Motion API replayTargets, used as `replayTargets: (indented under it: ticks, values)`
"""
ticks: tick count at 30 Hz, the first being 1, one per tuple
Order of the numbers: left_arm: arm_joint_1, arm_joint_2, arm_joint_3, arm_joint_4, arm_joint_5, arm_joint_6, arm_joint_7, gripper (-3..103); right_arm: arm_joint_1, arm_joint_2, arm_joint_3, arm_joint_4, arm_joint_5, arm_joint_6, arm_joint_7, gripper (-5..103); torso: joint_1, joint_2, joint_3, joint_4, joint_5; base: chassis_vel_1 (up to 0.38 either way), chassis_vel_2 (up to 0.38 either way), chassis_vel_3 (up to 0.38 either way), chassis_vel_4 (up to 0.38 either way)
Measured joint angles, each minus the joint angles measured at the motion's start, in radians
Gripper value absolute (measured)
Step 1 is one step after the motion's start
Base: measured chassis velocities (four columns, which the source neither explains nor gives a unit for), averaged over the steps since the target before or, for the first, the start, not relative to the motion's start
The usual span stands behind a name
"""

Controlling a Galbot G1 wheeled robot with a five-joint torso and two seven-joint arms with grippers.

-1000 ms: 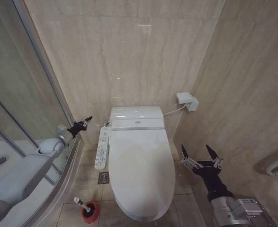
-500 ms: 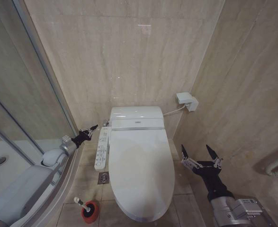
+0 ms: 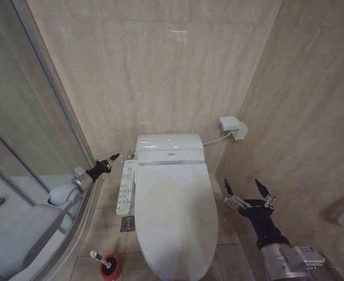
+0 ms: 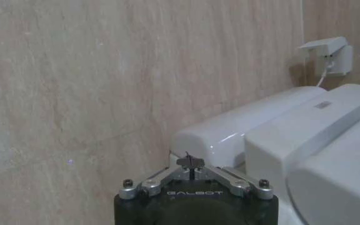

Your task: Open the toilet lid, clean the toilet bowl with a toilet brush, close the toilet lid, and flush.

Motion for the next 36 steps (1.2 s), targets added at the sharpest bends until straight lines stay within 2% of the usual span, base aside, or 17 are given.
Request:
replayTargets:
  ticks: [17, 29, 34, 36]
  values:
    - [-0.001, 0.024, -0.004, 0.024, -0.024, -0.002, 0.008, 0, 0.000, 0.000, 0.000, 0.000, 0.000, 0.000, 0.000, 100, 0.000, 0.000, 0.000, 0.0002, 0.0000, -0.016, 0.012, 0.015, -0.011]
    - [-0.006, 0.010, 0.000, 0.033, -0.025, -0.002, 0.009, 0, 0.000, 0.000, 0.000, 0.000, 0.000, 0.000, 0.000, 100, 0.000, 0.000, 0.000, -0.0002, 0.0000, -0.052, 0.044, 0.045, -0.046]
    - [-0.024, 0.003, 0.009, 0.061, -0.025, -0.003, 0.028, 0, 0.000, 0.000, 0.000, 0.000, 0.000, 0.000, 0.000, 100, 0.001, 0.000, 0.000, -0.0002, -0.0001, -0.107, 0.091, 0.097, -0.094]
    - [-0.050, -0.004, 0.027, 0.113, -0.028, -0.030, 0.078, 0, 0.000, 0.000, 0.000, 0.000, 0.000, 0.000, 0.000, 100, 0.001, 0.000, 0.000, -0.0001, 0.0002, -0.011, 0.021, 0.030, -0.009]
